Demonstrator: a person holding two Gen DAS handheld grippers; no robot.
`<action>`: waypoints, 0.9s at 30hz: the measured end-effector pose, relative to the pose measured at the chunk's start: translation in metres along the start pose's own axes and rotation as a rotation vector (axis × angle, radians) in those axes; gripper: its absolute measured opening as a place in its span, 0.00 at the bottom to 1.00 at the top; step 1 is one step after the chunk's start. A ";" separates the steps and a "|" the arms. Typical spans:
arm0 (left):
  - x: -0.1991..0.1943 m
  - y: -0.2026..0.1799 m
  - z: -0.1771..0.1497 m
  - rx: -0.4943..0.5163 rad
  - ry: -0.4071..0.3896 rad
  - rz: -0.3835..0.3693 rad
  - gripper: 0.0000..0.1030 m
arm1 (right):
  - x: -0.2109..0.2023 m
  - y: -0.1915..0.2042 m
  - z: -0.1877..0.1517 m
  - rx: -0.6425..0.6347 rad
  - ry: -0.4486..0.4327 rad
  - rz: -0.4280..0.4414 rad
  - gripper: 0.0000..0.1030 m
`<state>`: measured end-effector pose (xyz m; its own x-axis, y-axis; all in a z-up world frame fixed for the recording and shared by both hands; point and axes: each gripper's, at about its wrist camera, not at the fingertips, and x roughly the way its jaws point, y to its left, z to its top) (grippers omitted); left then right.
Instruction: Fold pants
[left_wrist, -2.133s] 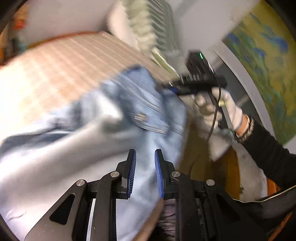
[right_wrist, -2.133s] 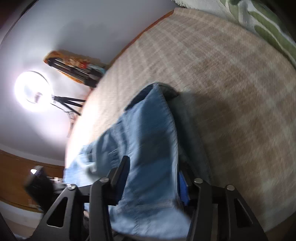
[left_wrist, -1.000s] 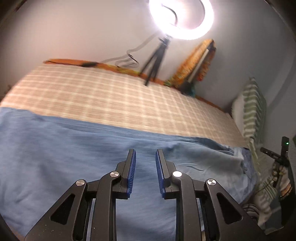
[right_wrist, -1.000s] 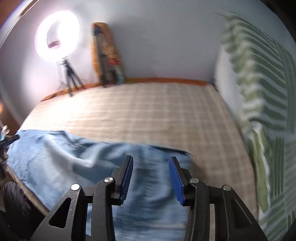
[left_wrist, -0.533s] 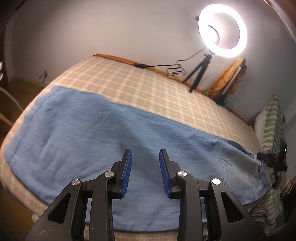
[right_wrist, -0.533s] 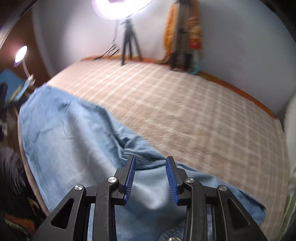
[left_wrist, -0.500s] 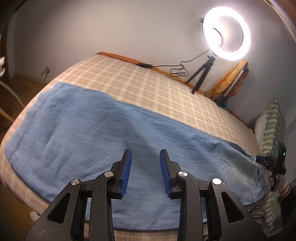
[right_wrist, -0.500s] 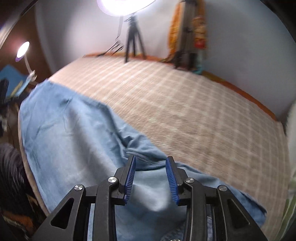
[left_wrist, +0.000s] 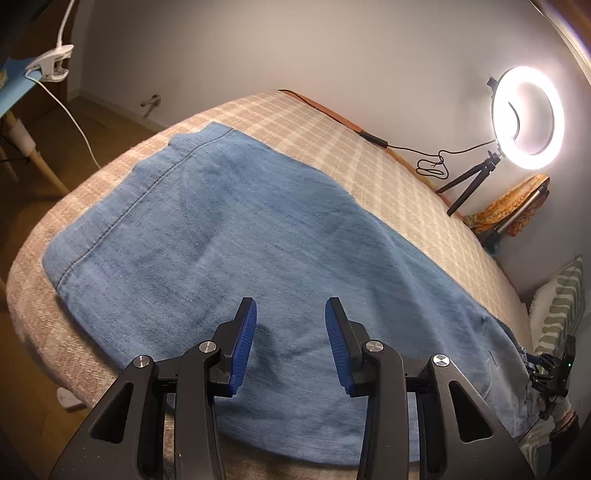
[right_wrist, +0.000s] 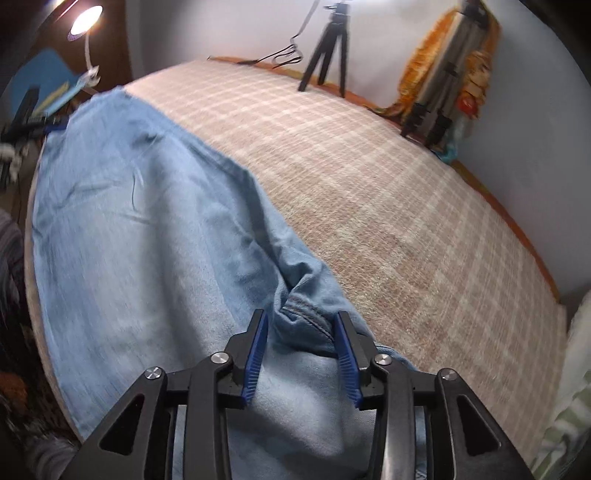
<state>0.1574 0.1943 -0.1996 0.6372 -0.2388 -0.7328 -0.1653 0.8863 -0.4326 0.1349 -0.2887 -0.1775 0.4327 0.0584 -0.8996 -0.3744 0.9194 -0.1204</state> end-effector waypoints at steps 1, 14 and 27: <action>0.001 0.001 0.000 0.004 0.002 -0.001 0.36 | 0.001 0.001 0.000 -0.013 0.005 -0.012 0.43; 0.014 0.006 0.001 0.032 -0.005 0.025 0.36 | 0.010 0.001 0.004 -0.099 0.031 -0.061 0.13; 0.015 0.007 0.000 0.048 -0.040 0.031 0.36 | 0.014 -0.061 0.044 0.022 -0.011 -0.147 0.00</action>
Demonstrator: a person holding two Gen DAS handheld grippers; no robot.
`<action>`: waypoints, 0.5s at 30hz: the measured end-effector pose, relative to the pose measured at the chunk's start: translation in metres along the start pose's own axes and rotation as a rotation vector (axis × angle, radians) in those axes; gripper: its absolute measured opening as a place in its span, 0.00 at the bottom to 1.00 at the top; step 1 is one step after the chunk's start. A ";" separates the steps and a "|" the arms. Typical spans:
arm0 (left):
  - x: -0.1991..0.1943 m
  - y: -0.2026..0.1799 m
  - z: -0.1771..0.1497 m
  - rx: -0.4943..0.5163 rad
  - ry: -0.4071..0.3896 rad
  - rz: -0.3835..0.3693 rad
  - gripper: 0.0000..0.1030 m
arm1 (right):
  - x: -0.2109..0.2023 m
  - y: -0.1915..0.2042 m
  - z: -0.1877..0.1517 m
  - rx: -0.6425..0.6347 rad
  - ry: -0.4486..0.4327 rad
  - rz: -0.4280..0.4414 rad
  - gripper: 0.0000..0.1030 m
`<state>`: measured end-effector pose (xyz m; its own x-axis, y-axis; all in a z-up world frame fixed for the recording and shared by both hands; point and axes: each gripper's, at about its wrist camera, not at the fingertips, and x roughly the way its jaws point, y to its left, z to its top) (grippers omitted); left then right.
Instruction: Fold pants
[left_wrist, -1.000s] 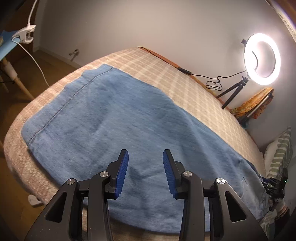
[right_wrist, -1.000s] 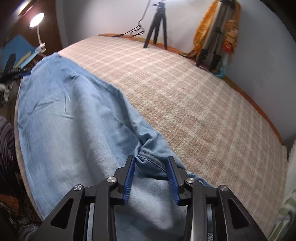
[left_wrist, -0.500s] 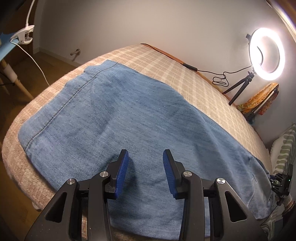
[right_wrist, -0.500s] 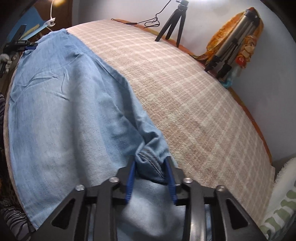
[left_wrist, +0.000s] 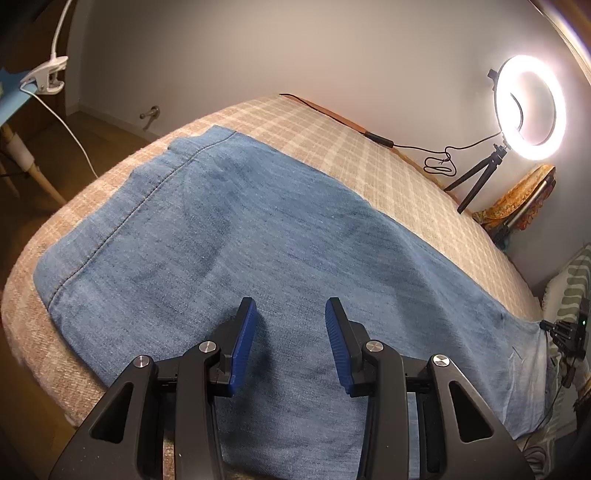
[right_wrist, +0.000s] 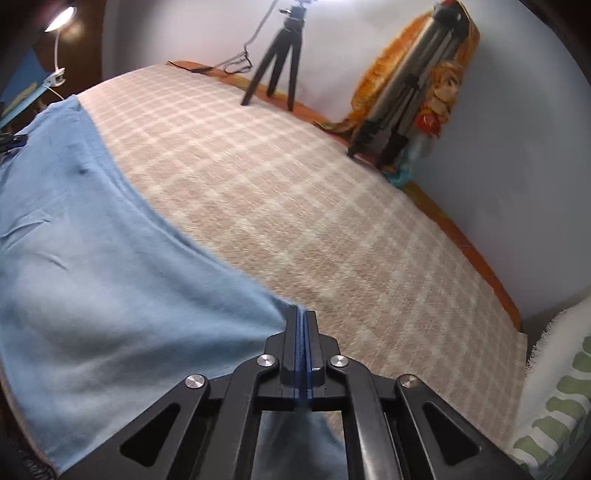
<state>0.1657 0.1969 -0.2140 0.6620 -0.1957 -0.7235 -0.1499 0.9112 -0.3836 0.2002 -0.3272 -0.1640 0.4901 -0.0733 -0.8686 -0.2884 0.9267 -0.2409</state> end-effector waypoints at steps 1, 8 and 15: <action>0.000 0.000 0.000 0.004 0.000 0.002 0.36 | 0.004 -0.003 0.000 0.015 0.005 0.016 0.00; -0.001 0.000 0.000 -0.006 -0.005 -0.006 0.36 | 0.020 -0.003 -0.008 0.055 0.034 0.051 0.00; -0.032 0.012 0.002 -0.012 -0.049 0.003 0.36 | -0.004 -0.003 -0.002 0.098 -0.005 0.008 0.33</action>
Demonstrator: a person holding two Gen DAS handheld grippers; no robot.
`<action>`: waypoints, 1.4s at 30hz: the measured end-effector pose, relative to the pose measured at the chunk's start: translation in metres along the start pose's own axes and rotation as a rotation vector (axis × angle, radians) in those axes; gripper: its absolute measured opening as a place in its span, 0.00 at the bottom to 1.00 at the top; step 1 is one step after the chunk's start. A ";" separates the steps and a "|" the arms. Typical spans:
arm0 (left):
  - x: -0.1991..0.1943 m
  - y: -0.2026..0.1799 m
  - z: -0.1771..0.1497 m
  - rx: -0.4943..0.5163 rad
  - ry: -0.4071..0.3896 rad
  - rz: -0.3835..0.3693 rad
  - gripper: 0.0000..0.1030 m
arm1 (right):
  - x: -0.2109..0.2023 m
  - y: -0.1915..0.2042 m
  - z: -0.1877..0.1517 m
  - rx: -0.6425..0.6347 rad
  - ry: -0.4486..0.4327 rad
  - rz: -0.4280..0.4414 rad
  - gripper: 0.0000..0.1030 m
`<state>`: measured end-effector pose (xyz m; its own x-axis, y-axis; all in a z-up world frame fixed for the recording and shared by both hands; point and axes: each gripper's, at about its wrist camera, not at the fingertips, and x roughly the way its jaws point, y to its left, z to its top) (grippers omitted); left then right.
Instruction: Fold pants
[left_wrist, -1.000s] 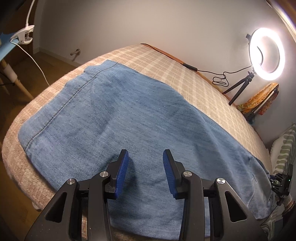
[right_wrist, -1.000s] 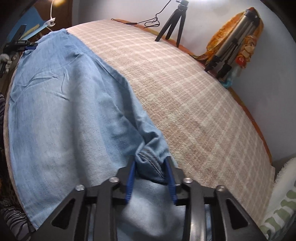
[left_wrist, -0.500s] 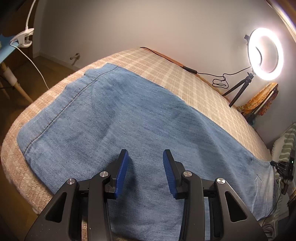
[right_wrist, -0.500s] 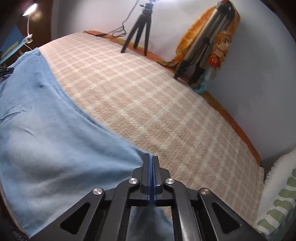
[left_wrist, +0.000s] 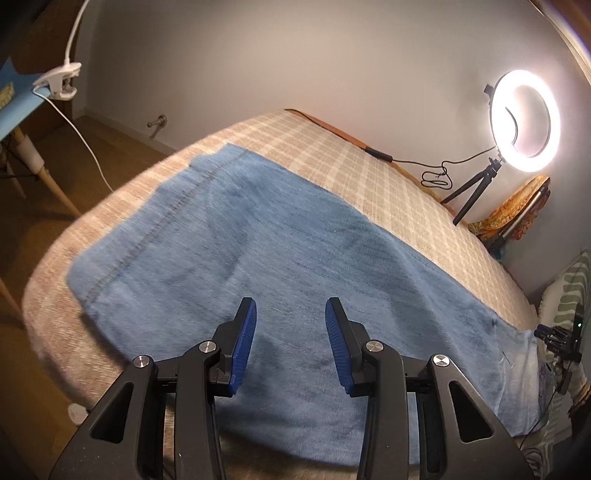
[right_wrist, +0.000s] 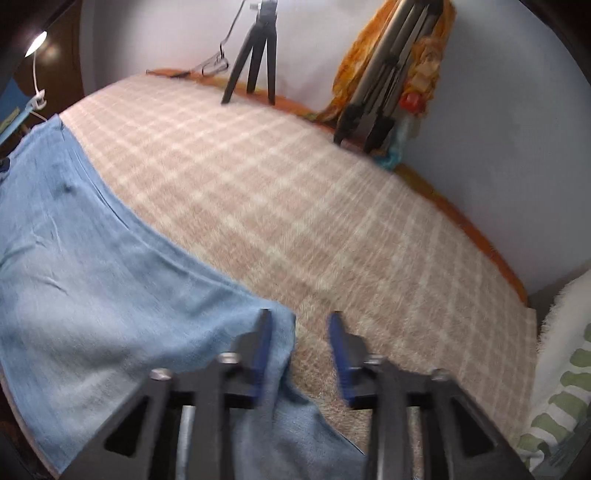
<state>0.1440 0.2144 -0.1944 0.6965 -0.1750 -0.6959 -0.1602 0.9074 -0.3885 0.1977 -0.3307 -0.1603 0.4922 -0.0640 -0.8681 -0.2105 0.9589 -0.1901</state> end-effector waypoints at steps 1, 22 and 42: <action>-0.004 0.002 0.001 0.008 -0.007 0.010 0.37 | -0.006 0.001 0.003 0.006 -0.014 0.015 0.33; -0.018 -0.021 0.045 0.131 -0.028 -0.033 0.42 | -0.007 0.134 0.083 -0.207 -0.106 0.403 0.33; -0.026 0.054 0.024 -0.018 -0.032 0.082 0.47 | 0.058 0.205 0.114 -0.372 0.006 0.506 0.17</action>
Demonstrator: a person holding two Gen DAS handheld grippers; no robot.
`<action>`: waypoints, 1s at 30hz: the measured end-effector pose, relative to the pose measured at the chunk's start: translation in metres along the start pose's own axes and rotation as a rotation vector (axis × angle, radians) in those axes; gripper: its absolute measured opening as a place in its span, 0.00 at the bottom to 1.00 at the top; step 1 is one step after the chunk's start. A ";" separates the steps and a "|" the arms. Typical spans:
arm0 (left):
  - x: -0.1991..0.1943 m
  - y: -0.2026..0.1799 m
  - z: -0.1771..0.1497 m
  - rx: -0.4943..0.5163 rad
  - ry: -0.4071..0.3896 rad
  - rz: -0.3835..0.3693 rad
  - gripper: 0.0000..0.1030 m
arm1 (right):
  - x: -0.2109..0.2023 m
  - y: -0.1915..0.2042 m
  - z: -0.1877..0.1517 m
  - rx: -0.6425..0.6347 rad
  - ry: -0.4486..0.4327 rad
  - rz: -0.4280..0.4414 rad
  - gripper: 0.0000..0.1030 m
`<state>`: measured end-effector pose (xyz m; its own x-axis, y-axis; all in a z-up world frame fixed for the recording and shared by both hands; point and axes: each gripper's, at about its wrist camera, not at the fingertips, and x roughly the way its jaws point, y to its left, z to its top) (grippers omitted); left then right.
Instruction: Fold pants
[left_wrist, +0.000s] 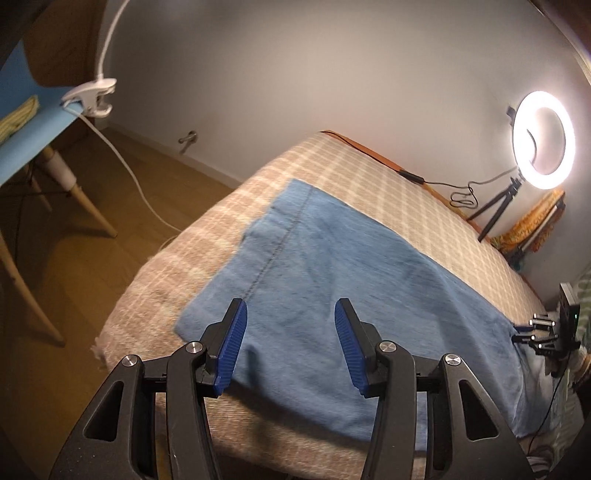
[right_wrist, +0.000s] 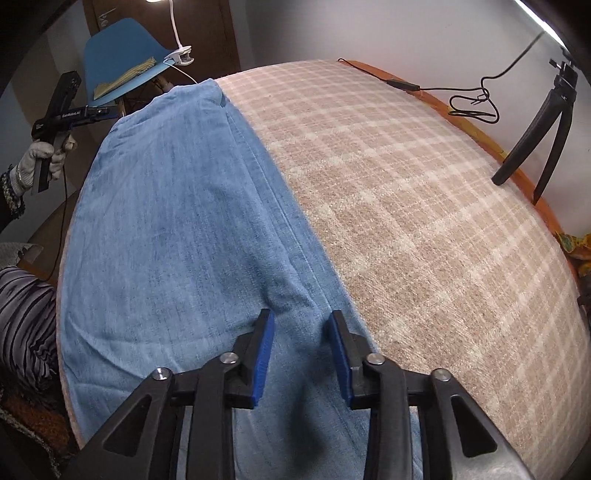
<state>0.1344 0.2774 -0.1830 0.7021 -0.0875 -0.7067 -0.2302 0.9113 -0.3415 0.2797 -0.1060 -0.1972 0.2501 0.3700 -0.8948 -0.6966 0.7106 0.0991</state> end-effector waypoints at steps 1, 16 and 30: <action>0.000 0.003 -0.001 -0.013 -0.002 0.000 0.47 | 0.001 0.003 0.000 -0.006 0.004 -0.003 0.15; 0.010 0.013 -0.005 -0.056 -0.002 0.003 0.47 | -0.033 0.010 0.017 -0.084 0.004 -0.185 0.00; -0.016 0.046 -0.017 -0.201 -0.020 0.000 0.47 | -0.032 -0.030 -0.005 0.140 -0.057 -0.204 0.00</action>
<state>0.1012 0.3132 -0.1982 0.7145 -0.0775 -0.6954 -0.3590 0.8124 -0.4595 0.2891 -0.1427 -0.1735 0.4163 0.2412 -0.8766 -0.5292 0.8483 -0.0179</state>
